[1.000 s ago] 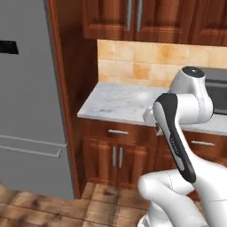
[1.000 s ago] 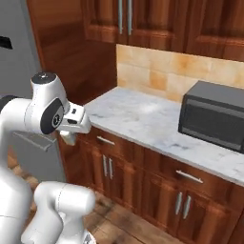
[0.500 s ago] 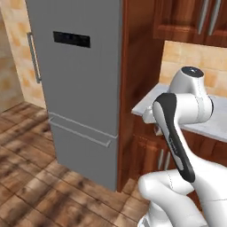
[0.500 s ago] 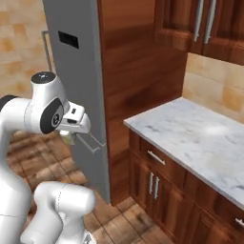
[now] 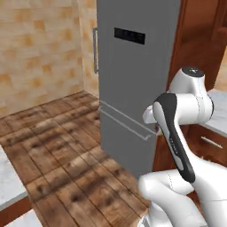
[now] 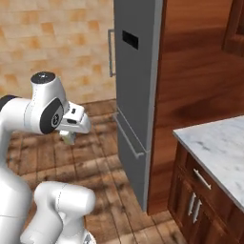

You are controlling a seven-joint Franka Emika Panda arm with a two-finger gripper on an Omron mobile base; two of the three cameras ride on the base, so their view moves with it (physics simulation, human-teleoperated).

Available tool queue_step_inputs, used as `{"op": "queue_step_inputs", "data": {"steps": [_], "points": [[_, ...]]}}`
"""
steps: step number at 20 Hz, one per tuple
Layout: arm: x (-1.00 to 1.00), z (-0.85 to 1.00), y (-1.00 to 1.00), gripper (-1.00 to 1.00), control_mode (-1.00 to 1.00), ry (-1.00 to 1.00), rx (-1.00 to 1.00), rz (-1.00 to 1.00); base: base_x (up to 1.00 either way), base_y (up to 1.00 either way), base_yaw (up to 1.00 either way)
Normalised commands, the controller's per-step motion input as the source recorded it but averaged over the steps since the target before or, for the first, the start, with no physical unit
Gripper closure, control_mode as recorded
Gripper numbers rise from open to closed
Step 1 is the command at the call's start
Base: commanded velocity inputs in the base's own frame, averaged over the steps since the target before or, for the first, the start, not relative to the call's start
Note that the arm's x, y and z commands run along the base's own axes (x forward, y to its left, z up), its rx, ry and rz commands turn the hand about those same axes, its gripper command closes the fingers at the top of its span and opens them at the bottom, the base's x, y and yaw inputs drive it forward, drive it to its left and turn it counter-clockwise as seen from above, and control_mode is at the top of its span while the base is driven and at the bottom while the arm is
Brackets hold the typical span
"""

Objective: Move the drinks to the dining counter.

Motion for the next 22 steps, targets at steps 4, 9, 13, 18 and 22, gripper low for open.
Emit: {"op": "queue_step_inputs", "data": {"steps": [4, 9, 13, 18, 22], "points": [[0.00, 0.00, 0.00, 1.00, 1.00, 0.00, 0.00, 0.00, -0.28, 0.16, 0.56], [0.00, 0.00, 0.00, 1.00, 1.00, 0.00, 0.00, 0.00, -0.25, 0.14, 0.55], [0.00, 0.00, 0.00, 1.00, 1.00, 0.00, 0.00, 0.00, -0.22, 0.17, 0.53], [0.00, 0.00, 0.00, 1.00, 1.00, 0.00, 0.00, 0.00, -0.18, 0.14, 0.53], [0.00, 0.00, 0.00, 1.00, 1.00, 0.00, 0.00, 0.00, -0.08, 0.01, 0.48]]}}
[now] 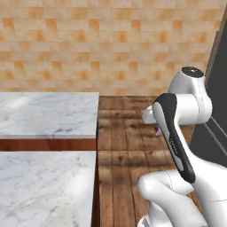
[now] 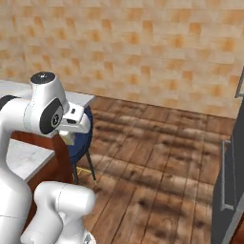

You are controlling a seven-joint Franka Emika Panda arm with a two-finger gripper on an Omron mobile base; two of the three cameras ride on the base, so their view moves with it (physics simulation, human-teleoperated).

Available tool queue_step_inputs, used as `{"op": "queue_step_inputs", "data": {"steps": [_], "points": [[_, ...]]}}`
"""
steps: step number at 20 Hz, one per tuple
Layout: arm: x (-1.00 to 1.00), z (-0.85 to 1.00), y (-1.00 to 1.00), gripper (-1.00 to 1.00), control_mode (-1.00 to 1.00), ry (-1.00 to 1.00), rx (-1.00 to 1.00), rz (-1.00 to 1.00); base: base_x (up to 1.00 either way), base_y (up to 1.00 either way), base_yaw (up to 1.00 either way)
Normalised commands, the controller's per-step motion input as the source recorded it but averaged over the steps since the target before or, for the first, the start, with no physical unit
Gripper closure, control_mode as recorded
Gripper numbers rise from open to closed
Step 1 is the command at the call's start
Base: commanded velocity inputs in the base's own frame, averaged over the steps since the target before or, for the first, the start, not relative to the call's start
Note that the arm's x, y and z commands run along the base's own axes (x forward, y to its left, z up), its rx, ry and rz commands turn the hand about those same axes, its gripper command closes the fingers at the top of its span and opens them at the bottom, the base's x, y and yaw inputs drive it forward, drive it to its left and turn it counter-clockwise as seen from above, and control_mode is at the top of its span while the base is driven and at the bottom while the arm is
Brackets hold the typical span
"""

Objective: Move the drinks to the dining counter.

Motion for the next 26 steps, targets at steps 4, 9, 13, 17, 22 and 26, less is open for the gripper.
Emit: {"op": "queue_step_inputs", "data": {"steps": [4, 9, 13, 17, 22, 26], "points": [[0.00, 0.00, 0.00, 1.00, 1.00, 0.00, 0.00, 0.00, -0.01, 0.00, 0.45], [0.00, 0.00, 0.00, 1.00, 1.00, 0.00, 0.00, 0.00, 0.00, 0.00, 0.42], [0.00, 0.00, 0.00, 1.00, 1.00, 0.00, 0.00, 0.00, 0.11, -0.22, 0.33], [0.00, 0.00, 0.00, 1.00, 1.00, 0.00, 0.00, 0.00, 0.21, -0.28, 0.22], [0.00, 0.00, 0.00, 1.00, 1.00, 0.00, 0.00, 0.00, 0.29, -0.05, 0.20], [0.00, 0.00, 0.00, 1.00, 1.00, 0.00, 0.00, 0.00, 0.32, -0.17, 0.23]]}}
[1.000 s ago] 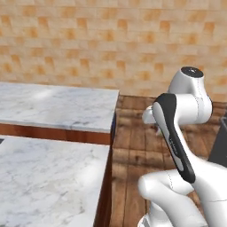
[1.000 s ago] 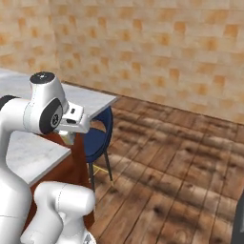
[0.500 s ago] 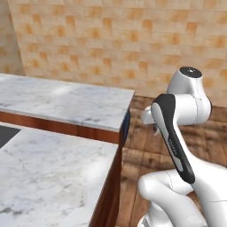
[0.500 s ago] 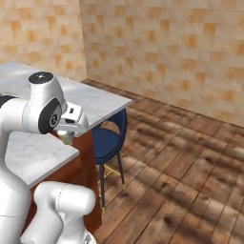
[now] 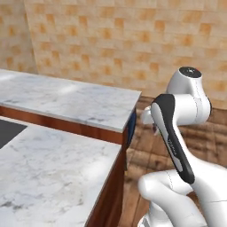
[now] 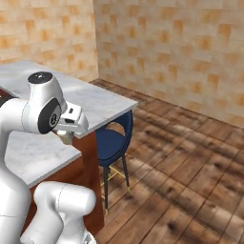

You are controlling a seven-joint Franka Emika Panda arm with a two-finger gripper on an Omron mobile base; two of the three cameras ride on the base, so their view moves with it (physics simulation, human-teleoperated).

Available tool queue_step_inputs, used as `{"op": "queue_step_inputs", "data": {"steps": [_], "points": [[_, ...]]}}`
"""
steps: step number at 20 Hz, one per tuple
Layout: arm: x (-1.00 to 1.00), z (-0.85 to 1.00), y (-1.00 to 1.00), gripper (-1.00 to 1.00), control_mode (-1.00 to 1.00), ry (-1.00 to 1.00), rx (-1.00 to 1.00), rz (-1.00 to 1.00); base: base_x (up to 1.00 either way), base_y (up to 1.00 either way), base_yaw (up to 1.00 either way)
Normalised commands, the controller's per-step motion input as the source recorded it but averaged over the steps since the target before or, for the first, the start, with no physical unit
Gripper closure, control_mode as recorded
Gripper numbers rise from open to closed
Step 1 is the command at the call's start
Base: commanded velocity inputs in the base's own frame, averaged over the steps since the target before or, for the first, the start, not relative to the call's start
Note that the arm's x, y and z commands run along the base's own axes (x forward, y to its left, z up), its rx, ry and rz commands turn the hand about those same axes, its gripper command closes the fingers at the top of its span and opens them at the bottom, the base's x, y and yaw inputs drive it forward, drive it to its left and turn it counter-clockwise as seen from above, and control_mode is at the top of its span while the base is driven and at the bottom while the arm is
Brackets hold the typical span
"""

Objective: Move the drinks to the dining counter.

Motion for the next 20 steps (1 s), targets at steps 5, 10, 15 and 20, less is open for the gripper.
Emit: {"op": "queue_step_inputs", "data": {"steps": [5, 10, 15, 20], "points": [[0.00, 0.00, 0.00, 1.00, 1.00, 0.00, 0.00, 0.00, 0.45, -0.26, 0.22], [0.00, 0.00, 0.00, 1.00, 1.00, 0.00, 0.00, 0.00, 0.44, -0.34, 0.19], [0.00, 0.00, 0.00, 1.00, 1.00, 0.00, 0.00, 0.00, 0.45, -0.44, 0.19], [0.00, 0.00, 0.00, 1.00, 1.00, 0.00, 0.00, 0.00, 0.50, -0.37, 0.16]]}}
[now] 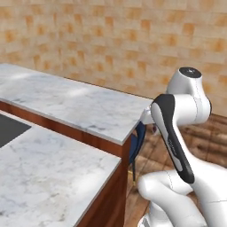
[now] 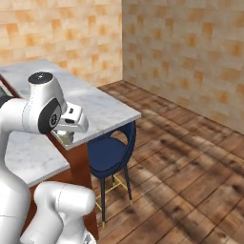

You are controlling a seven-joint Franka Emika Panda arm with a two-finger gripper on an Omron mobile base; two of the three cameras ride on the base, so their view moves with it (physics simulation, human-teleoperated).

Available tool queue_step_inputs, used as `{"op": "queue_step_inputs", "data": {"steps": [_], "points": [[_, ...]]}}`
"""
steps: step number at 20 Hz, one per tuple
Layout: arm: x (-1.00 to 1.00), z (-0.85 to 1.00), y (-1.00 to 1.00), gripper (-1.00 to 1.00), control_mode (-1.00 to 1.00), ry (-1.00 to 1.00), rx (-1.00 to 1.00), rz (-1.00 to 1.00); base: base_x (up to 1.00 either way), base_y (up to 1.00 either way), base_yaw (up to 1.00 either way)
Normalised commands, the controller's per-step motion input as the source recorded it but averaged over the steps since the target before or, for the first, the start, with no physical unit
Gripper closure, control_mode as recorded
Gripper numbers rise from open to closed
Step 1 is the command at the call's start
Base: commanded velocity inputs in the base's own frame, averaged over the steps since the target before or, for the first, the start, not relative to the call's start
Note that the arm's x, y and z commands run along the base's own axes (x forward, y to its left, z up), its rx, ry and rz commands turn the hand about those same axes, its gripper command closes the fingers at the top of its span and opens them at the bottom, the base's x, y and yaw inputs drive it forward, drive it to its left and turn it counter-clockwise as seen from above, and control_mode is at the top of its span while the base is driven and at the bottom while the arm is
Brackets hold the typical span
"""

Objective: Move the drinks to the dining counter.

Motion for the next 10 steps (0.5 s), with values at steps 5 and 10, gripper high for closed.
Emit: {"op": "queue_step_inputs", "data": {"steps": [5, 10], "points": [[0.00, 0.00, 0.00, 1.00, 1.00, 0.00, 0.00, 0.00, 0.44, -0.26, 0.16], [0.00, 0.00, 0.00, 1.00, 1.00, 0.00, 0.00, 0.00, 0.50, -0.29, 0.17]]}}
